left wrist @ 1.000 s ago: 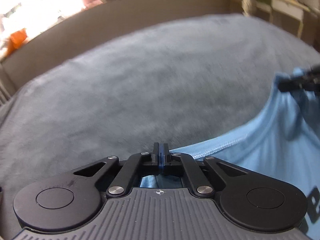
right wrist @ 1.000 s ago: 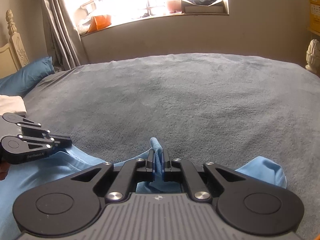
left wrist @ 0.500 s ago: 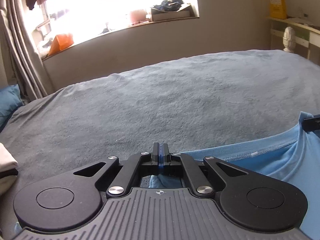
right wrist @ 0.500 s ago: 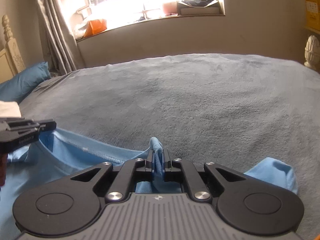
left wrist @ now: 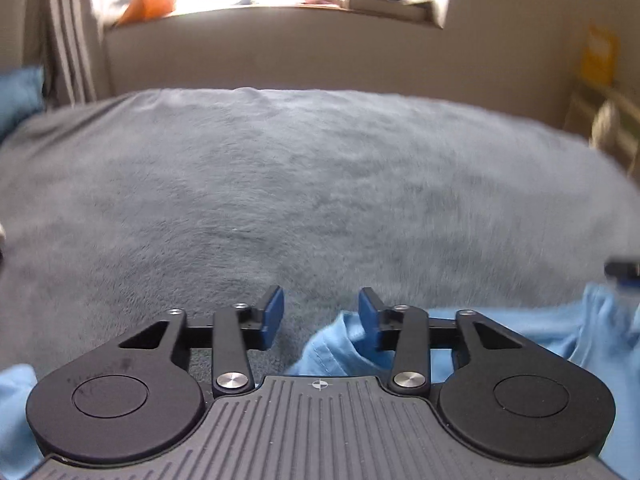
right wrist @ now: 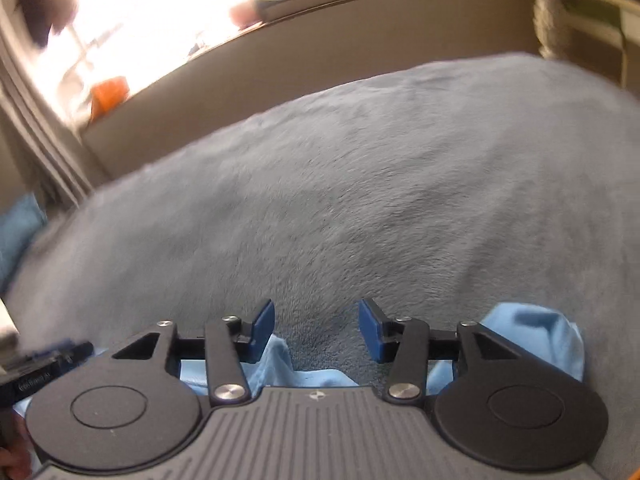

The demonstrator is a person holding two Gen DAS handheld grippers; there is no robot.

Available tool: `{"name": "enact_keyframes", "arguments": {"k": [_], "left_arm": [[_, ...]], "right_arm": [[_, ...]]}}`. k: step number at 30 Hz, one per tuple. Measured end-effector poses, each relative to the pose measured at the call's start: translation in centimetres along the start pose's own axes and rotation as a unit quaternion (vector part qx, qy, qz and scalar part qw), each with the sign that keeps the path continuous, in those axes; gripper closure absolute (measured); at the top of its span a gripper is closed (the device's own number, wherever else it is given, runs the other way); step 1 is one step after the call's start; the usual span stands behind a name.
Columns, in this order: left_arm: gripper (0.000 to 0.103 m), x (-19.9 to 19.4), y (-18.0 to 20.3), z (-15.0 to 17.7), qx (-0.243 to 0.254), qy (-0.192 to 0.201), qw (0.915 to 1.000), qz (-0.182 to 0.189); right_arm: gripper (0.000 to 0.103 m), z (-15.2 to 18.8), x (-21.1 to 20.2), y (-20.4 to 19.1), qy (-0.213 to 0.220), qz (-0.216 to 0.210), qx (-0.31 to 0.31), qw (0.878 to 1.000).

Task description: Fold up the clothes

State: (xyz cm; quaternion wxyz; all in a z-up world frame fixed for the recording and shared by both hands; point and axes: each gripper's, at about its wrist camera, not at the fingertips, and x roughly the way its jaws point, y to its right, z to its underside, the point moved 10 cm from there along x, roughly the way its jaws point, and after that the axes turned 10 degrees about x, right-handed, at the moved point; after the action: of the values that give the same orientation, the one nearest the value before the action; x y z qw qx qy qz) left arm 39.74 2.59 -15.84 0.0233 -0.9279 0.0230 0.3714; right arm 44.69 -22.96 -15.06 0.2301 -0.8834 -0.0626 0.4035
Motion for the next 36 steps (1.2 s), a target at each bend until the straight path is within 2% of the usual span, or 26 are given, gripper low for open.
{"name": "enact_keyframes", "arguments": {"k": [3,7,15,23,27,29,33,36], "left_arm": [[0.052,-0.7,-1.2,-0.4,-0.049,-0.002,0.9987,0.015],[0.051,-2.7,-2.3,-1.0,-0.084,-0.005,0.9957,0.038],[0.051,-11.3,-4.7,-1.2,-0.056,-0.01,0.9966,0.061],[0.051,-22.1,-6.4,1.6,-0.021,-0.016,0.9963,0.082],[0.051,-27.0,-6.1,5.0,0.018,-0.027,0.9951,0.093],[0.051,-28.4,-5.1,7.9,0.037,-0.049,0.9919,0.111],[0.052,-29.6,-1.1,15.8,0.09,-0.1,0.9773,0.163],[0.054,-30.1,-1.2,19.3,0.104,-0.121,0.9729,0.167]], "right_arm": [[0.054,-0.4,-1.3,1.0,0.001,-0.013,0.029,0.999],[0.054,-0.7,-3.8,1.9,0.006,-0.038,0.059,0.998],[0.056,-0.4,-9.5,2.2,0.0,-0.067,0.081,0.994],[0.061,3.3,-17.0,-2.1,-0.023,-0.131,0.038,0.99],[0.063,7.2,-21.6,-3.6,-0.045,-0.152,-0.004,0.987],[0.066,9.8,-23.2,-3.9,-0.068,-0.155,-0.026,0.985],[0.069,15.9,-25.6,-4.4,-0.105,-0.146,-0.081,0.98],[0.073,20.7,-26.1,-3.5,-0.14,-0.133,-0.089,0.977]]}}
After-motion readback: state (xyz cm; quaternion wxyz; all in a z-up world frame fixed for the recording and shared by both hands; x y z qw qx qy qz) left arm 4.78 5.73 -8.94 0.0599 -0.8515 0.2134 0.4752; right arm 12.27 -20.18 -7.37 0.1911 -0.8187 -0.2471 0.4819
